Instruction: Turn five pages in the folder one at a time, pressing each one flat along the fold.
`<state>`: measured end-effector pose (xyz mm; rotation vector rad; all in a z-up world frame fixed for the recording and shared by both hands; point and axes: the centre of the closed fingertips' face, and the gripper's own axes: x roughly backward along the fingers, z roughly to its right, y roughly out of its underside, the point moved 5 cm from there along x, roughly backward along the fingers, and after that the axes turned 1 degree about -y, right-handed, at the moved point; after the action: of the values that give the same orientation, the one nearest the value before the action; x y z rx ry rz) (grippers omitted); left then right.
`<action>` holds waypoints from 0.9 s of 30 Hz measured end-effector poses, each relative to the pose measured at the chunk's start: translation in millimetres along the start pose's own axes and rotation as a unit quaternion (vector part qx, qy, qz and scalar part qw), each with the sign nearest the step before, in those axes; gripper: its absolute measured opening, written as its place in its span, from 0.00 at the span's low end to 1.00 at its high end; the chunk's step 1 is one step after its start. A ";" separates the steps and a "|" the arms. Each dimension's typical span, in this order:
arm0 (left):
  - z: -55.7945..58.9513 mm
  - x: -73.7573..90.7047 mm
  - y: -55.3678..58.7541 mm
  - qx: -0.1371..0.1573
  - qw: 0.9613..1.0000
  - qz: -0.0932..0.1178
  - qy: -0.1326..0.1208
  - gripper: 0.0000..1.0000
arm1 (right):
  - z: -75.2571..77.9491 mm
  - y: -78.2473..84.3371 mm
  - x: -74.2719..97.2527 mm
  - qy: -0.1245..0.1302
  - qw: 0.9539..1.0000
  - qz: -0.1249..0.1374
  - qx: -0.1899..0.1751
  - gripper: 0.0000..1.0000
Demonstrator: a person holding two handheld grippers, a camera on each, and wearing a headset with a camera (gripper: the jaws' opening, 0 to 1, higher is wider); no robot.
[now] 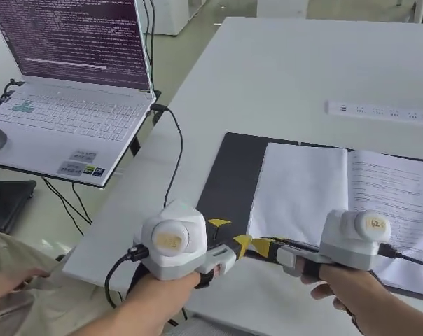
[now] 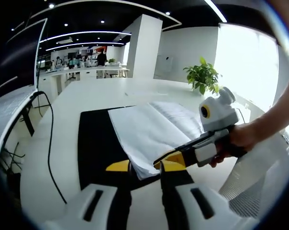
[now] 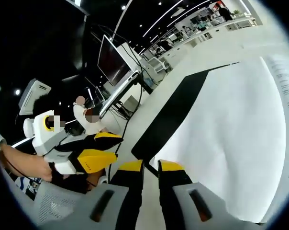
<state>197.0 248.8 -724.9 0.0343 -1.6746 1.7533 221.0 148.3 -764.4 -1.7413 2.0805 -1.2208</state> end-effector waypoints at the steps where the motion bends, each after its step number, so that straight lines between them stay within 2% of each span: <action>1: 1.2 -5.5 1.2 -0.006 1.000 -0.005 0.006 0.22 | 4.9 -3.4 7.9 0.004 1.000 0.010 -0.004 0.08; 4: 5.0 -20.2 3.7 -0.029 0.999 -0.014 0.023 0.18 | 21.7 -15.0 26.2 0.023 0.999 0.035 -0.002 0.04; 8: 10.3 -44.0 10.6 -0.056 0.997 -0.037 0.039 0.17 | 47.9 -36.2 48.0 0.052 0.997 0.062 -0.023 0.01; 10: 10.8 -55.1 14.4 -0.074 0.995 -0.051 0.040 0.16 | 58.9 -47.2 55.5 0.059 0.995 0.069 -0.031 0.00; 12: 11.4 -62.9 15.9 -0.078 0.995 -0.056 0.038 0.14 | 69.0 -59.8 61.9 0.070 0.994 0.079 -0.032 0.00; 17: 9.5 -73.4 21.3 -0.079 0.995 -0.061 0.017 0.09 | 82.2 -81.4 66.0 0.083 0.993 0.080 -0.017 0.00; 19: 8.2 -75.1 26.1 -0.080 0.994 -0.070 0.006 0.08 | 86.4 -90.3 64.7 0.085 0.993 0.080 -0.017 0.00; 21: 4.9 -75.3 34.7 -0.088 0.992 -0.087 -0.008 0.08 | 93.1 -98.4 62.2 0.088 0.993 0.079 -0.022 0.00; 23: 5.0 -73.9 35.2 -0.071 0.995 -0.070 -0.013 0.08 | 101.2 -105.4 59.1 0.090 0.992 0.079 -0.031 0.00; 27: 5.9 -73.0 35.6 -0.083 0.994 -0.067 -0.019 0.08 | 119.4 -112.7 51.5 0.096 0.991 0.079 -0.056 0.00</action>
<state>231.9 213.1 -789.2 0.1020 -1.7967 1.5193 360.1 48.2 -748.5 -1.5192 2.3875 -1.2941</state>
